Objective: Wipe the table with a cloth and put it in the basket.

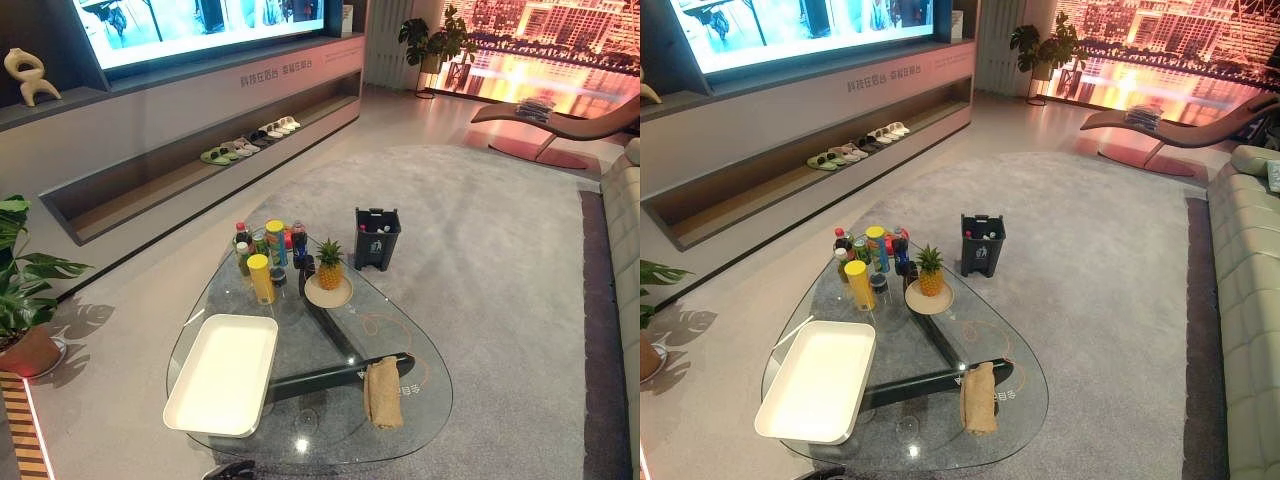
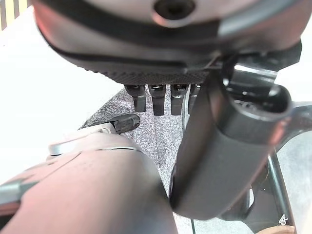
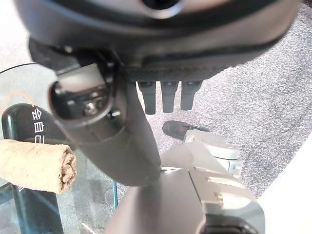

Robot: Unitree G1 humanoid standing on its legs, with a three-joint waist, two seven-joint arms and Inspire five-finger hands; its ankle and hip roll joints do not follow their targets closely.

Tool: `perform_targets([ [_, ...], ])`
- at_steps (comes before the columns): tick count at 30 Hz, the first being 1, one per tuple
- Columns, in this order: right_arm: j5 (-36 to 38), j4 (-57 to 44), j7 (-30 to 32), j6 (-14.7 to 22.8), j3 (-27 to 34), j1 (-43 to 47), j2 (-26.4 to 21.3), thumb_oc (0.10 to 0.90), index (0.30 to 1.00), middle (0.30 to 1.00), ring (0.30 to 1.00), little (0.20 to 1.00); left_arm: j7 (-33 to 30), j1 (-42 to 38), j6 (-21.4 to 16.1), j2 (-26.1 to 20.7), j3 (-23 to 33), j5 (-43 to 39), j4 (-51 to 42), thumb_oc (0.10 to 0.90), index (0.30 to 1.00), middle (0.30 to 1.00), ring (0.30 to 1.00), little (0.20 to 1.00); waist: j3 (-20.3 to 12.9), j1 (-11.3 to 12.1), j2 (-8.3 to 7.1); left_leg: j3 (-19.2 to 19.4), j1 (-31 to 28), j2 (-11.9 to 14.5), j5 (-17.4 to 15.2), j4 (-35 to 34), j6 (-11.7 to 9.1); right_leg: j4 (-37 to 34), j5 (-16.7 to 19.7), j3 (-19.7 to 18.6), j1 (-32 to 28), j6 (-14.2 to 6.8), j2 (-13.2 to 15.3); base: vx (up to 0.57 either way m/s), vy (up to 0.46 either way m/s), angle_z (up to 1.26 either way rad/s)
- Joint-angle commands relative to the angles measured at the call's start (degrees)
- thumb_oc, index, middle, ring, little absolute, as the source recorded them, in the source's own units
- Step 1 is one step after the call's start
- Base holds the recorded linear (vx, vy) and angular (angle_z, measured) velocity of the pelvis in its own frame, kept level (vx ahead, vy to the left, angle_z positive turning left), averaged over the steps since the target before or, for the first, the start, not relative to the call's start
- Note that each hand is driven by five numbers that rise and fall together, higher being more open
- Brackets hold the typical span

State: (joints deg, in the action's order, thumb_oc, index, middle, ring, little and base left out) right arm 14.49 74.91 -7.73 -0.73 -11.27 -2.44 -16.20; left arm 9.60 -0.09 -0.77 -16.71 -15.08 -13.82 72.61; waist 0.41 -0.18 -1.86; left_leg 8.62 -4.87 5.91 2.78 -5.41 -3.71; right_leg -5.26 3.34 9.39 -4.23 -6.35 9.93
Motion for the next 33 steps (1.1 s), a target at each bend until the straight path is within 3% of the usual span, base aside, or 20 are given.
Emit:
perform_targets([
  [1, -0.3, 2.4, -2.5, -0.1, -2.1, 4.1, 1.9, 0.8, 0.9, 0.9, 0.9, 0.9, 1.5, -4.7, 0.5, 1.9, -1.2, 1.4, 3.9, 0.8, 0.9, 0.9, 0.9, 0.9, 3.9, 0.4, 1.42, -4.5, 0.9, 0.0, -1.7, 0.4, 1.7, 2.6, -0.4, 1.3, -0.5, -1.0, 1.1, 0.0, 0.0, 0.0],
  [33, -0.4, 2.3, -3.1, -0.7, -2.7, 4.2, 1.8, 0.8, 0.9, 0.9, 0.9, 0.9, 0.4, -4.8, -1.9, 1.7, -1.2, 1.3, 3.6, 0.8, 0.9, 0.9, 0.9, 0.9, 4.0, 0.7, 1.27, -4.9, 0.5, 0.1, -1.6, 0.4, 1.6, 2.9, -1.0, 1.6, -1.2, -0.7, 0.8, 0.0, 0.0, 0.01],
])
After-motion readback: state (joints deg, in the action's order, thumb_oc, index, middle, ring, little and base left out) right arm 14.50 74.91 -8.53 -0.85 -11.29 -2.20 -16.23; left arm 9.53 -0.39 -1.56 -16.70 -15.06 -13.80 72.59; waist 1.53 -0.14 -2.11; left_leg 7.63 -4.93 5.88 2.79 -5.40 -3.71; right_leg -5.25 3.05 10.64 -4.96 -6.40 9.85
